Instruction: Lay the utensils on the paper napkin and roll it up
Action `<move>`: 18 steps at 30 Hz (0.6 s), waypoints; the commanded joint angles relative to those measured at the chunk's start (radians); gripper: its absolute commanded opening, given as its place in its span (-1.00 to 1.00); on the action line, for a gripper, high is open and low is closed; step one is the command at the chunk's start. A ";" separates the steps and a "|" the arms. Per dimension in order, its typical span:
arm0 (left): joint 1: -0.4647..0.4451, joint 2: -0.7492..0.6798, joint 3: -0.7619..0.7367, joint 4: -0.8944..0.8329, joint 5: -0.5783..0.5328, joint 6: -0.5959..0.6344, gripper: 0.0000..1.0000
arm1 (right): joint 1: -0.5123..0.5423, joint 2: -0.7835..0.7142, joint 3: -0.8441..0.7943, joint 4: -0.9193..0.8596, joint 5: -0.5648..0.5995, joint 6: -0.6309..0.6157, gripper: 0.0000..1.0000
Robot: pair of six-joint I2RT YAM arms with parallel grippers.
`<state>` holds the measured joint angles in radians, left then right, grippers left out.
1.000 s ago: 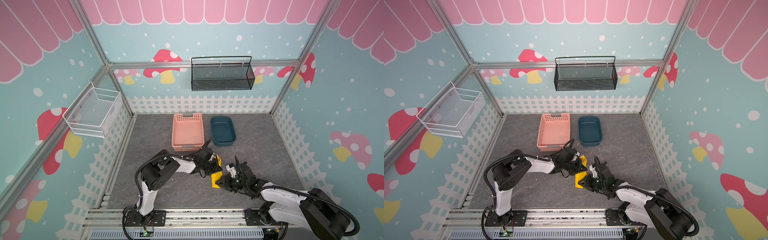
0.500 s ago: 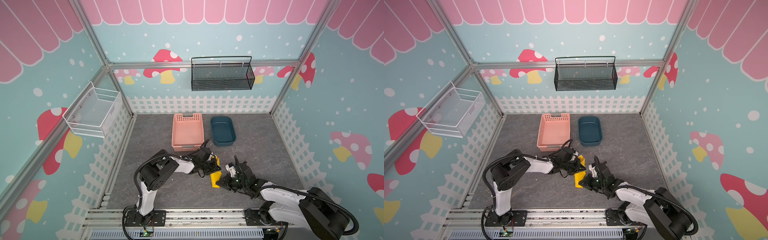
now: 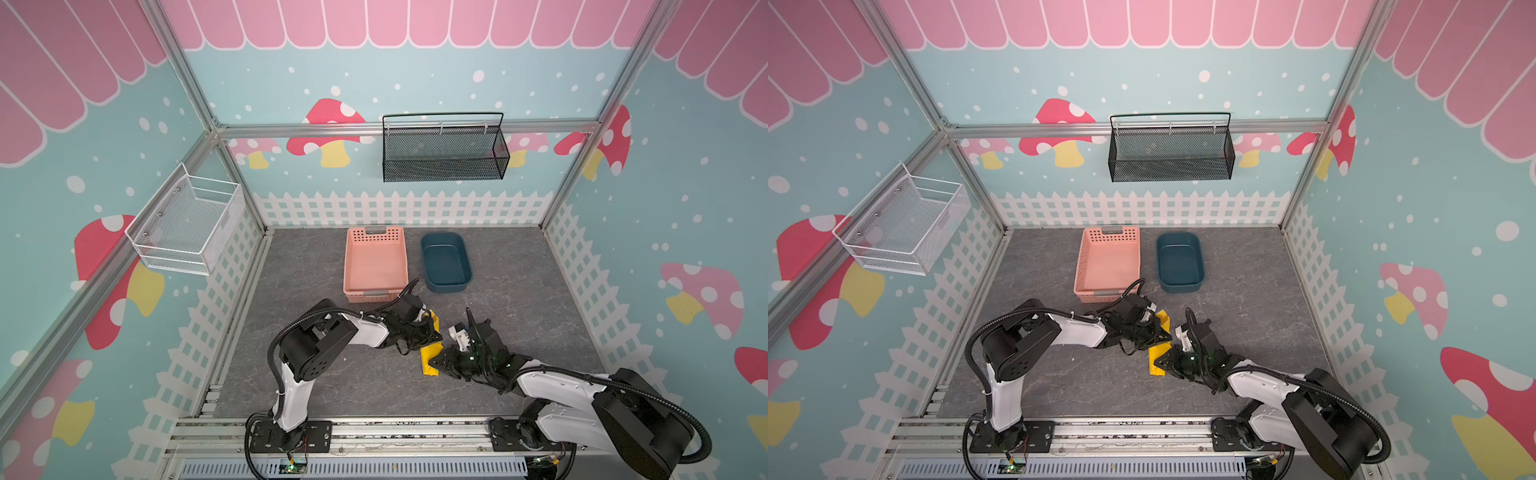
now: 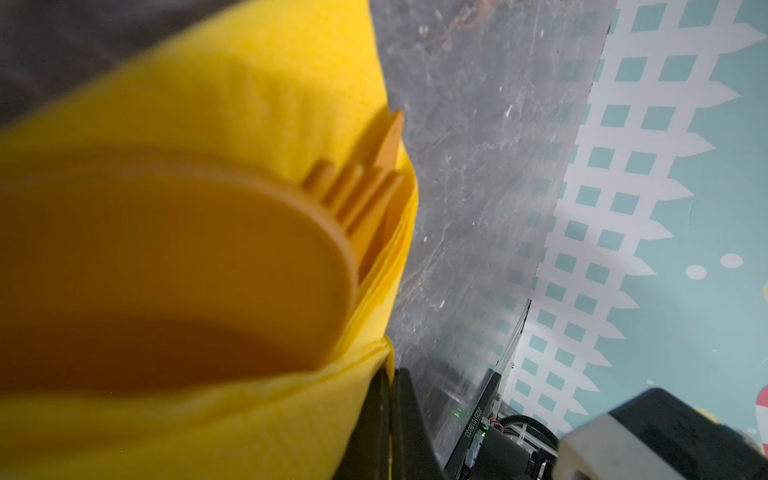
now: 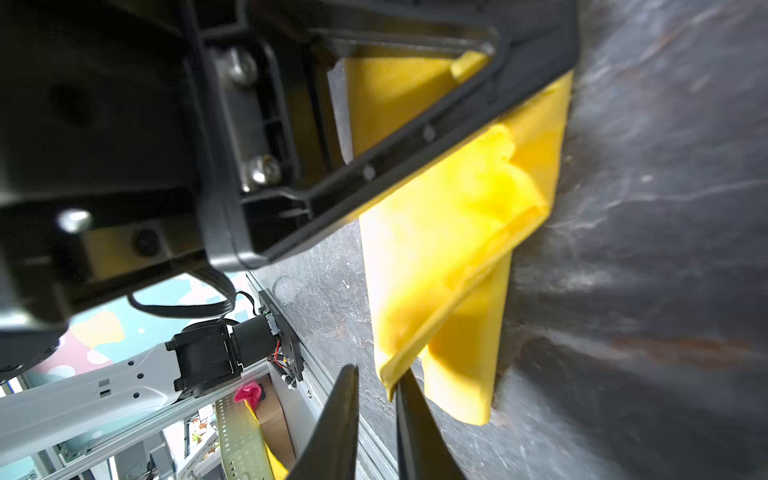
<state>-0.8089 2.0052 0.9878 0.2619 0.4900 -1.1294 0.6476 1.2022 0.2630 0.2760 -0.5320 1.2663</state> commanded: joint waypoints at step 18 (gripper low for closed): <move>0.024 0.013 -0.050 -0.035 -0.053 -0.029 -1.00 | -0.004 -0.048 0.000 -0.117 -0.009 -0.038 -1.00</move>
<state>-0.8043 2.0045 0.9752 0.2813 0.4919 -1.1404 0.6449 1.1755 0.2810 0.1986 -0.5259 1.2308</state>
